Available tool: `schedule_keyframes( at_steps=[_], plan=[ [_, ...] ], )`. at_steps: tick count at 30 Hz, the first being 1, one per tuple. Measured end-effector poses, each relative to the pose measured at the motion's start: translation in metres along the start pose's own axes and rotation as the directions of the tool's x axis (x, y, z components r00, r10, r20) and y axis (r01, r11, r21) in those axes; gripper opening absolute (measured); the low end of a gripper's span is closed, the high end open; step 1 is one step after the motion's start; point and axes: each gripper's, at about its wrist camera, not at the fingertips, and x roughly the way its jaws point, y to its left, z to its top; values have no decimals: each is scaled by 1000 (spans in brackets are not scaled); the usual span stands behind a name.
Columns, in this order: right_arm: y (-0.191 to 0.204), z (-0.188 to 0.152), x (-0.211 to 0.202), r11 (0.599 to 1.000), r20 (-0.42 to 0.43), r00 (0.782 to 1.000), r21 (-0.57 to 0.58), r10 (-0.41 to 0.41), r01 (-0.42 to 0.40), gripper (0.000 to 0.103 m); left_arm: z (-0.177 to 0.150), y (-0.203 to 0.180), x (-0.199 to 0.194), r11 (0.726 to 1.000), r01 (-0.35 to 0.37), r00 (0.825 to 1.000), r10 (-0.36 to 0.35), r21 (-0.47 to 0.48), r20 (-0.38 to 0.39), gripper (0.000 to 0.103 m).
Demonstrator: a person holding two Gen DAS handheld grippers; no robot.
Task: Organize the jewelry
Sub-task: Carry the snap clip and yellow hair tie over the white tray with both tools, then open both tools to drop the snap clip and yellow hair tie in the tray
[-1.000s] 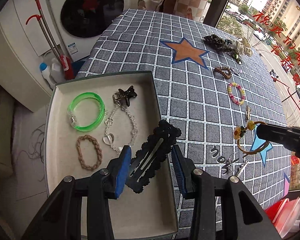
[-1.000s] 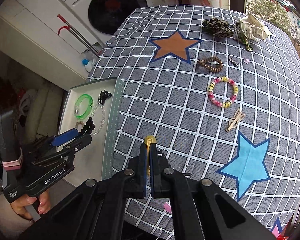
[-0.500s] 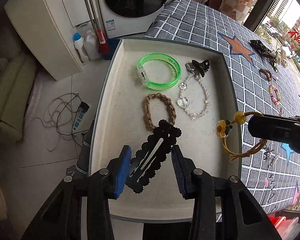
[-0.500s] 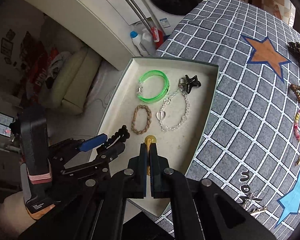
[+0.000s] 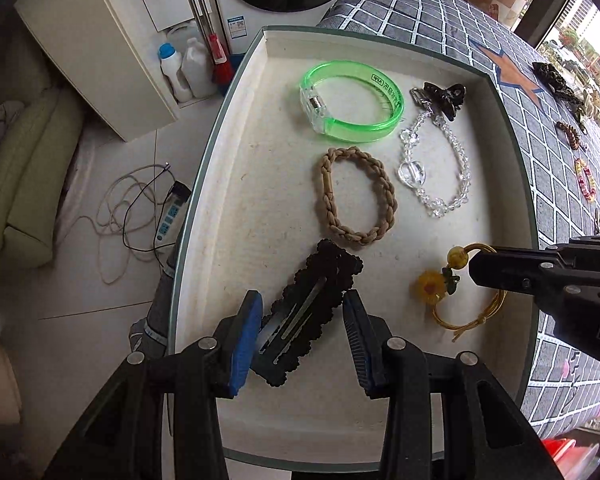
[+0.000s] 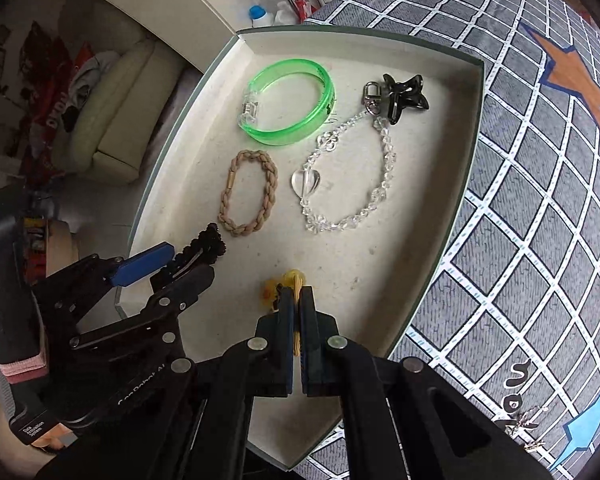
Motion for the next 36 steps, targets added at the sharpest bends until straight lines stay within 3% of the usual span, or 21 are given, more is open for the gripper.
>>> schedule_keyframes(
  at_steps=[10, 17, 19, 22, 28, 29, 31, 36],
  plan=[
    [-21, 24, 9, 995, 16, 995, 15, -103, 103, 3, 25, -4, 5, 1000, -19, 999, 19, -6, 29, 49],
    [-24, 41, 6, 991, 28, 991, 13, -132, 131, 4, 35, -7, 6, 999, -37, 999, 37, 0, 28, 50],
    [-23, 43, 5, 992, 27, 992, 7, -127, 127, 9, 35, -8, 6, 999, -45, 999, 45, 4, 25, 51],
    [-21, 42, 3, 991, 36, 990, -7, -133, 134, 41, 33, -8, 4, 998, -56, 998, 56, 2, 23, 51],
    [-15, 40, -9, 993, 73, 990, -13, -119, 120, 45, 34, -7, 2, 999, -51, 999, 51, -1, 12, 51],
    [-13, 43, -13, 993, 82, 990, -10, -115, 116, 47, 34, -7, 1, 999, -52, 999, 52, 0, 13, 53],
    [-10, 46, -21, 994, 106, 988, -5, -112, 113, 52, 36, -9, -3, 998, -58, 998, 58, -6, 24, 94],
    [-15, 40, -49, 994, 174, 978, 22, -113, 111, 63, 38, -10, -12, 998, -58, 997, 59, -13, 46, 97]
  ],
)
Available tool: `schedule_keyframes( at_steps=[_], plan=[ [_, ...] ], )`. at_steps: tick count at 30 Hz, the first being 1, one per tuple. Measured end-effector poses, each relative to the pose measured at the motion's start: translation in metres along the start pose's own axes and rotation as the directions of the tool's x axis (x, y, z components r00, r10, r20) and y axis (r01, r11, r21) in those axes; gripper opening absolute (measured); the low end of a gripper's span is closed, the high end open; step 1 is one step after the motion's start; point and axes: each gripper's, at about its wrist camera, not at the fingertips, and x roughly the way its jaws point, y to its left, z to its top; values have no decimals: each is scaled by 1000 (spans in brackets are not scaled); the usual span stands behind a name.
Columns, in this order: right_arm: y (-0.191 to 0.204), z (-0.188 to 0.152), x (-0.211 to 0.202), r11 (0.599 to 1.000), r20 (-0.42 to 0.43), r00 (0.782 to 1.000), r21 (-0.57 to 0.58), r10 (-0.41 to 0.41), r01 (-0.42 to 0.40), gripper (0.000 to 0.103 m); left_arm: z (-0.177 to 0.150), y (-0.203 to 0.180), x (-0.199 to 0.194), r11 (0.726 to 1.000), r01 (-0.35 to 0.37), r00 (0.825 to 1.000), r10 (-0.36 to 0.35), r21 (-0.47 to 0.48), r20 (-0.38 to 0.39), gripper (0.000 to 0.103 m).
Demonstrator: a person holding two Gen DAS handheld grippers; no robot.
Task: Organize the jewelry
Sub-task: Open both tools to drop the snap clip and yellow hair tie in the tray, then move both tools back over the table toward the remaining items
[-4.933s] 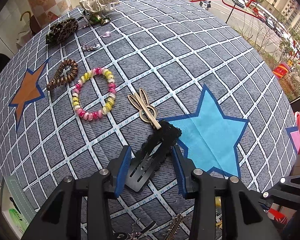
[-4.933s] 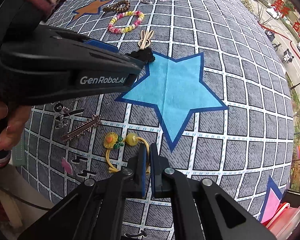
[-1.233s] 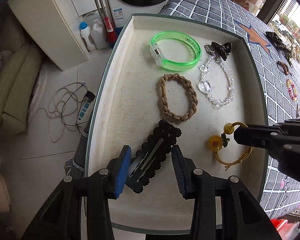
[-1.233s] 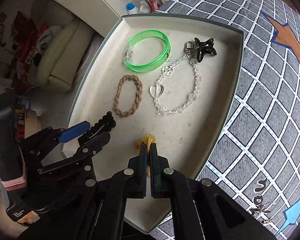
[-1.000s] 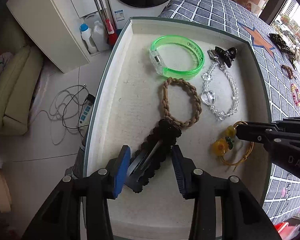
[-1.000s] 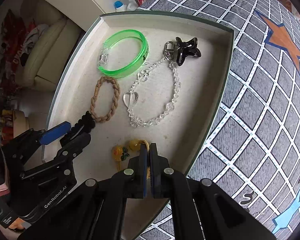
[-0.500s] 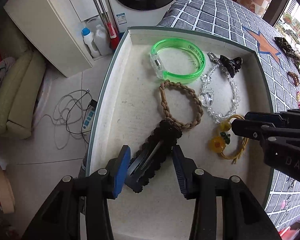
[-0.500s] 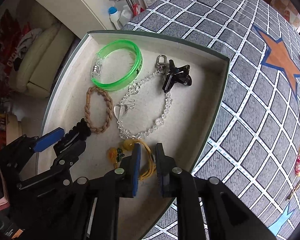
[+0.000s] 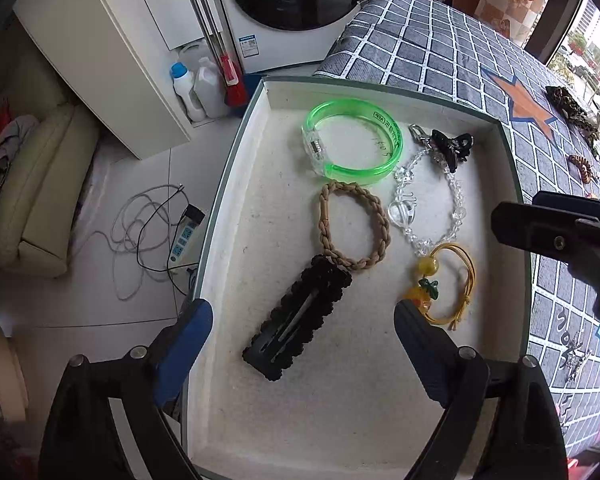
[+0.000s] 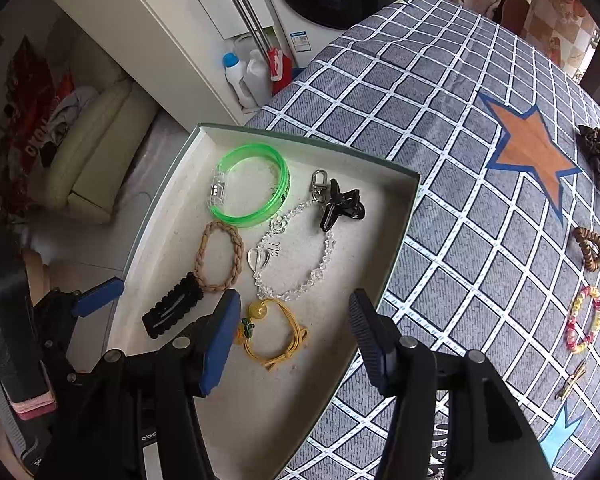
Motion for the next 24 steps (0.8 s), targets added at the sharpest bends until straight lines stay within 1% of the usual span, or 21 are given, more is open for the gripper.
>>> schedule_keyframes(
  at_steps=[2, 4, 5, 9, 11, 12, 14, 16, 19, 24],
  plan=[
    [-7, -4, -9, 1000, 19, 1000, 23, -4, 4, 67, 0, -1, 0, 1000, -1, 1000, 1, 2, -3, 97],
    [-15, -10, -17, 999, 32, 999, 53, -8, 6, 68, 0, -2, -1, 1000, -10, 1000, 10, 10, -2, 97],
    [-21, -13, -20, 998, 35, 999, 69, -11, 8, 68, 0, -3, -1, 1000, -16, 1000, 16, 14, -2, 103],
    [-45, -27, -30, 991, 37, 999, 136, -21, 16, 73, 0, -10, -5, 999, -25, 1000, 25, 38, 4, 103],
    [-58, -37, -33, 985, 34, 999, 173, -35, 28, 73, 1, -17, -8, 998, -21, 1000, 20, 60, 7, 103],
    [-66, -42, -35, 980, 33, 999, 195, -42, 35, 75, 2, -22, -10, 997, -14, 1000, 13, 72, 8, 103],
    [-81, -52, -39, 970, 34, 998, 241, -53, 43, 84, 4, -32, -14, 995, -2, 1000, 1, 98, 15, 103],
    [-97, -64, -43, 957, 30, 997, 286, -66, 55, 84, 7, -46, -18, 992, 9, 1000, -12, 128, 17, 103],
    [-121, -83, -50, 934, 16, 996, 348, -86, 75, 87, 12, -68, -25, 985, 36, 999, -41, 168, 24, 103],
    [-161, -115, -64, 888, -9, 990, 442, -139, 129, 87, 18, -112, -37, 965, 82, 995, -94, 249, 36, 103]
  ],
)
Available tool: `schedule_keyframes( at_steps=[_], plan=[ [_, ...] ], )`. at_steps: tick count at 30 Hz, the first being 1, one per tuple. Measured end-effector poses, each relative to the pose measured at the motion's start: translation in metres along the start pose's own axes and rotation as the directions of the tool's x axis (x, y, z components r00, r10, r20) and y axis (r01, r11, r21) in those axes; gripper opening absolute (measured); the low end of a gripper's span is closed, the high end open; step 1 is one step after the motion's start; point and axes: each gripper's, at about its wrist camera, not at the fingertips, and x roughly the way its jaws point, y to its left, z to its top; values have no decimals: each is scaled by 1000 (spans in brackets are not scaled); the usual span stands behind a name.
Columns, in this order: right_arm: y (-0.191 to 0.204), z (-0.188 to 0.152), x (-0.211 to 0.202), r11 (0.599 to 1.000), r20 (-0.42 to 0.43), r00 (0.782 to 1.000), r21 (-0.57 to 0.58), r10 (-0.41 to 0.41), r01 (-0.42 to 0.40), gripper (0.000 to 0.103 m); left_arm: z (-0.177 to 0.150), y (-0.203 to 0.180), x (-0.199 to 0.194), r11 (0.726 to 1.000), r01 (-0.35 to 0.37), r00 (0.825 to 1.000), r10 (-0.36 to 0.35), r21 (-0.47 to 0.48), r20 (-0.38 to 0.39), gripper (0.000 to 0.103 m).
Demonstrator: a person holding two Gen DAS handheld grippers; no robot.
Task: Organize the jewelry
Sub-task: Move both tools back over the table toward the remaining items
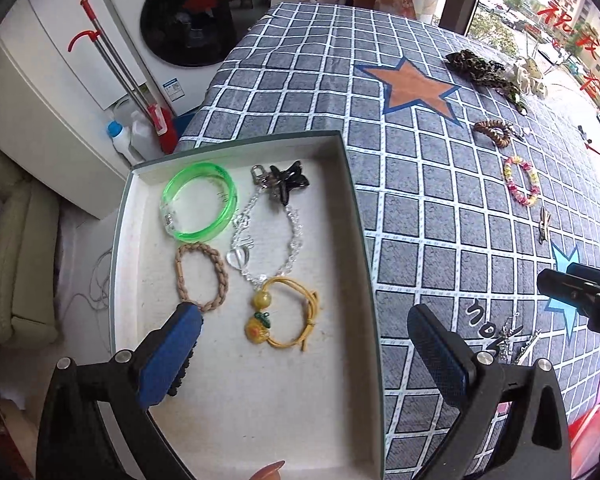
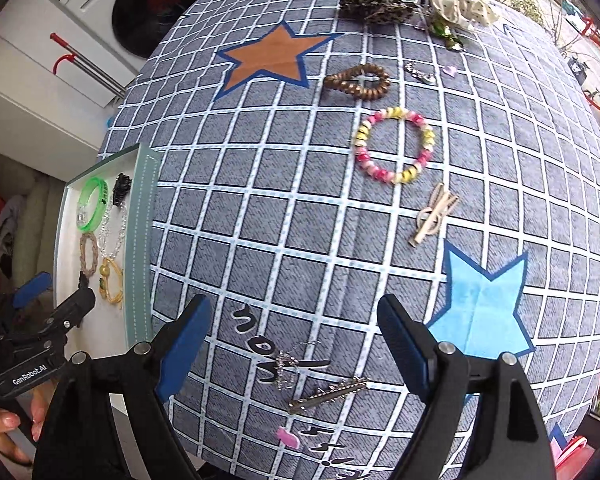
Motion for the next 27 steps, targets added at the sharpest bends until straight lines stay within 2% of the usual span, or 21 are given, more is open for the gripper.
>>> schedule_keyframes(
  at_steps=[5, 11, 19, 22, 25, 27],
  plan=[
    [-45, -4, 0, 993, -19, 998, 100, -66, 68, 87, 12, -39, 3, 998, 32, 999, -31, 59, -5, 103],
    [-76, 5, 3, 981, -6, 995, 165, -99, 99, 87, 37, -70, 11, 996, 63, 998, -63, 56, -13, 103],
    [-88, 28, 12, 977, 30, 994, 190, -109, 102, 87, 83, -94, 39, 993, 120, 992, -120, -22, -38, 103],
    [-87, 36, 20, 976, 36, 993, 187, -116, 107, 86, 91, -107, 50, 988, 151, 987, -152, -21, -49, 103],
    [-86, 42, 28, 976, 43, 990, 177, -134, 124, 82, 96, -120, 60, 987, 161, 985, -161, 0, -63, 103],
    [-84, 44, 34, 977, 45, 988, 162, -147, 138, 73, 99, -129, 66, 985, 174, 983, -173, 9, -68, 103]
  ],
)
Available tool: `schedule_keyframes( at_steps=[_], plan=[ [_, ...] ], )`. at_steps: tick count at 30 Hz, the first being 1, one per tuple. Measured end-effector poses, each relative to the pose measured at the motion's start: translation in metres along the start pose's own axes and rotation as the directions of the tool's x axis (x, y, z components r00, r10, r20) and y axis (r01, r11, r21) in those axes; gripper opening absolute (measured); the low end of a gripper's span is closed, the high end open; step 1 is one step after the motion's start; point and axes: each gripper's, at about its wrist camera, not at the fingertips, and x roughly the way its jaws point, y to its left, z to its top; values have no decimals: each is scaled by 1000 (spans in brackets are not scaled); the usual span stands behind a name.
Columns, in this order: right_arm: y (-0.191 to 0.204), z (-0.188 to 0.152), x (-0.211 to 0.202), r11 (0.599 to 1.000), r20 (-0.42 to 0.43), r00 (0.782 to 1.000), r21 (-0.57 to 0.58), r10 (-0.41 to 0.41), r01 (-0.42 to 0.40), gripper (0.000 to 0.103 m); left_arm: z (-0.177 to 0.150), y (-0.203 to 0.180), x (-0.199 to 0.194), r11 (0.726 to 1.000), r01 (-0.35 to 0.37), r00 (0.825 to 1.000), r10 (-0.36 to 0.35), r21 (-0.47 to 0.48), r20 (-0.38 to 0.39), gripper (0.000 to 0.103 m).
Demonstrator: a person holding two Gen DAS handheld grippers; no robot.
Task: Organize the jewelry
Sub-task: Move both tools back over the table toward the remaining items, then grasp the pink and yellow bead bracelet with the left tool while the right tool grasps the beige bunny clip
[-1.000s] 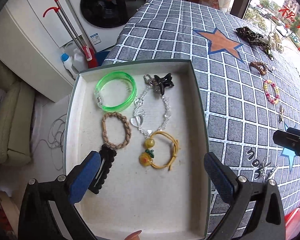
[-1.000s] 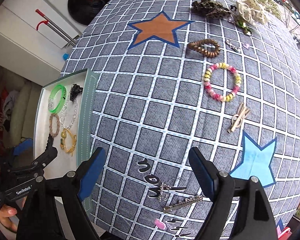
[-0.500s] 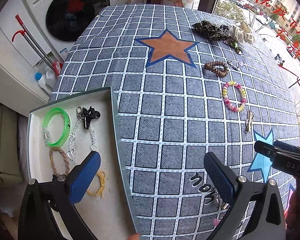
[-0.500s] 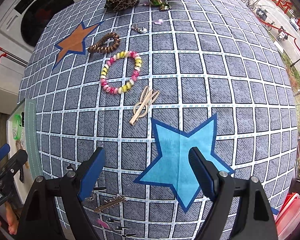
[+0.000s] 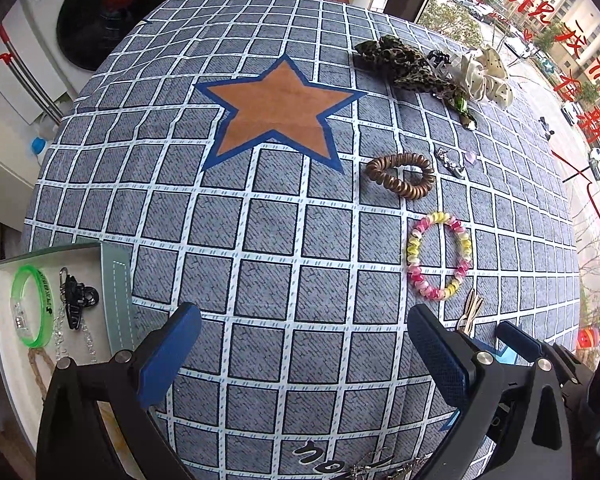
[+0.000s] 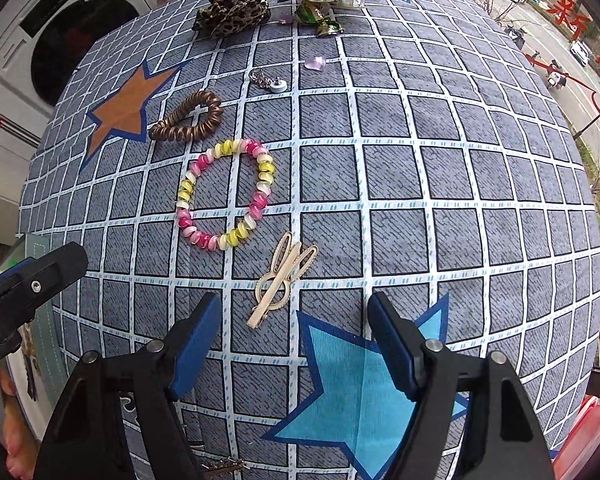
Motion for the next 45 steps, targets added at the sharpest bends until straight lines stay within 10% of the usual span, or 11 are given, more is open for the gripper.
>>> schedule_keyframes(
  at_steps=[15, 29, 33, 45],
  plan=[
    [5, -9, -4, 984, 87, 994, -160, -69, 83, 19, 25, -55, 39, 994, 1, 1000, 1, 110, -12, 100],
    [-5, -15, -11, 987, 99, 994, -152, -37, 52, 18, 36, -114, 59, 963, -51, 999, 48, 265, 19, 61],
    [-2, -14, -11, 988, 99, 994, -143, -38, 52, 18, 39, -126, 60, 958, -36, 999, 30, 285, 27, 18],
    [-20, -11, -16, 995, 51, 995, -55, 81, -78, 5, 27, -89, 31, 978, 45, 998, -53, 205, 36, 16]
  ],
)
